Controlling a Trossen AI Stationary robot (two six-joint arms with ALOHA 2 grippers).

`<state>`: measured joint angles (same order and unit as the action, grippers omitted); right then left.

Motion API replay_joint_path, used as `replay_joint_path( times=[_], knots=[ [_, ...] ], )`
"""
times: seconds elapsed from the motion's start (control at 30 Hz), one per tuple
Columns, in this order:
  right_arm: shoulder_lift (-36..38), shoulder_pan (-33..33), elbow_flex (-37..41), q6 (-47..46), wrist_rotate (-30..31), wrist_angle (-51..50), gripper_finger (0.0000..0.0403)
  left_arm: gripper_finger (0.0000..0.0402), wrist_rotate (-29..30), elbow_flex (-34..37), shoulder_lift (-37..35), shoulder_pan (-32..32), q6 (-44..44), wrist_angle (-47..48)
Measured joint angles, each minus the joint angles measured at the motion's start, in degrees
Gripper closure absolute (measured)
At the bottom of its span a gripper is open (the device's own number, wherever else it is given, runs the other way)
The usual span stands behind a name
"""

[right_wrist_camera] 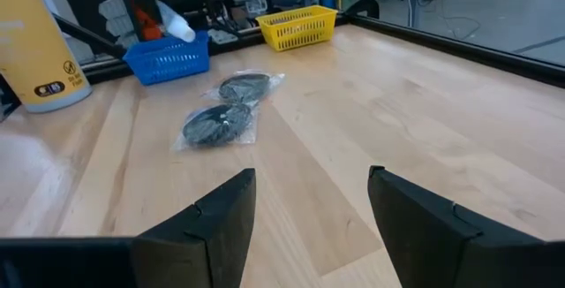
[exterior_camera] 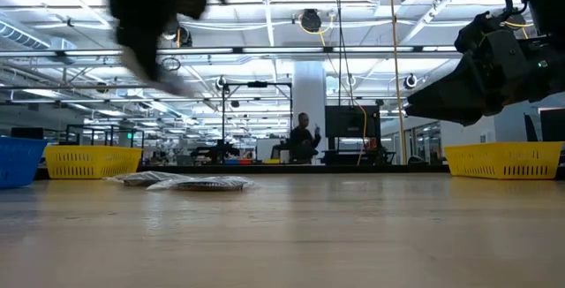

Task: Pick & Place Travel size toiletries
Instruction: Put the white toothpaste into the left blue basket

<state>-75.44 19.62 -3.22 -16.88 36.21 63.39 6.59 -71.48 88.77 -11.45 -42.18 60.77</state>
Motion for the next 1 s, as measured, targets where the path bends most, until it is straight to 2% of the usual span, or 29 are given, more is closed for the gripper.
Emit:
replay_joint_path(
  times=[0.2, 0.3, 0.53, 0.67, 0.87, 1.0],
  knots=[
    [0.0, 0.0, 0.0, 0.3, 0.0, 0.2, 0.0190, 0.0373, -3.2, 0.0, -2.0, -7.2, -24.7, 24.0],
    [0.0, 0.0, 0.0, 0.9, 0.0, 0.5, 0.0190, 0.0369, -6.6, 1.3, -2.1, -9.2, -32.7, 28.6],
    [0.0, 0.0, 0.0, 1.1, -0.1, 1.1, 0.0190, 0.0372, -17.1, 12.8, -2.4, -9.3, -36.6, 29.3],
    [0.0, 0.0, 0.0, 1.1, -0.2, 1.1, 0.0190, 0.0361, -23.0, 19.0, -2.4, -9.1, -37.5, 29.1],
    [0.0, 0.0, 0.0, 1.1, -0.2, 1.1, 0.0190, 0.0335, -23.9, 22.4, -2.4, -9.4, -36.6, 25.0],
    [0.0, 0.0, 0.0, 1.1, -0.1, 1.1, 0.0190, 0.0294, -22.5, 22.6, -4.1, -9.2, -36.6, 23.7]
  ],
)
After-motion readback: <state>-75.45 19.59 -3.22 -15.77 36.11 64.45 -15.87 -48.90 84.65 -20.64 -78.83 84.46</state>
